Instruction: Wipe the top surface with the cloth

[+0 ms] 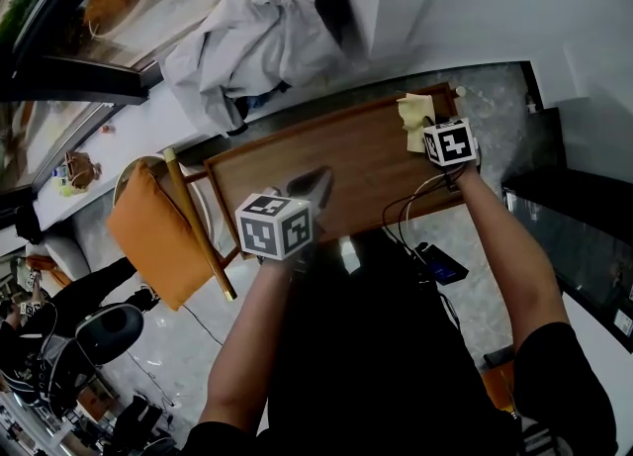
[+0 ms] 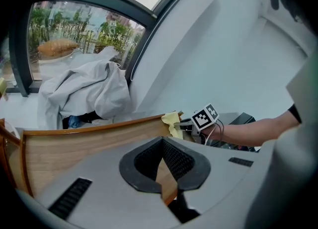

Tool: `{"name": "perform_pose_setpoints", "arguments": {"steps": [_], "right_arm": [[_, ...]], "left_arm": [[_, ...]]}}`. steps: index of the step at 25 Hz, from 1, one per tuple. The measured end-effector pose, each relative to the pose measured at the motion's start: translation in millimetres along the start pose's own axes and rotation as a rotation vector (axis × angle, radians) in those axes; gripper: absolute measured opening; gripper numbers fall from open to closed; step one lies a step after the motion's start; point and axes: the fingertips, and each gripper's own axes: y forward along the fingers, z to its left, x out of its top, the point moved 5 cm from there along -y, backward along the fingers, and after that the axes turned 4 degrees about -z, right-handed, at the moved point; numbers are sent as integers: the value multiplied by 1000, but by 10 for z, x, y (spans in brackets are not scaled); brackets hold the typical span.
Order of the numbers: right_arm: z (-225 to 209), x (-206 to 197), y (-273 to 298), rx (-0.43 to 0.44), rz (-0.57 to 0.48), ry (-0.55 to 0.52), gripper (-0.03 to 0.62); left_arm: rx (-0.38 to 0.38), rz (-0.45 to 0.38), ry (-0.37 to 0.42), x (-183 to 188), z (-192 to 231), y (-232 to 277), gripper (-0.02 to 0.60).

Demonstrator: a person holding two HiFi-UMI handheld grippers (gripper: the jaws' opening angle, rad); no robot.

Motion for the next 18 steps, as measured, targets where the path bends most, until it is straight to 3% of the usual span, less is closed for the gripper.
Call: {"name": "perform_pose_setpoints", "arguments": {"steps": [18], "right_arm": [[-334,-75,-127,-195,55,8,32]], "left_arm": [[-42,4,17,-67,-141,-2,9]]}}
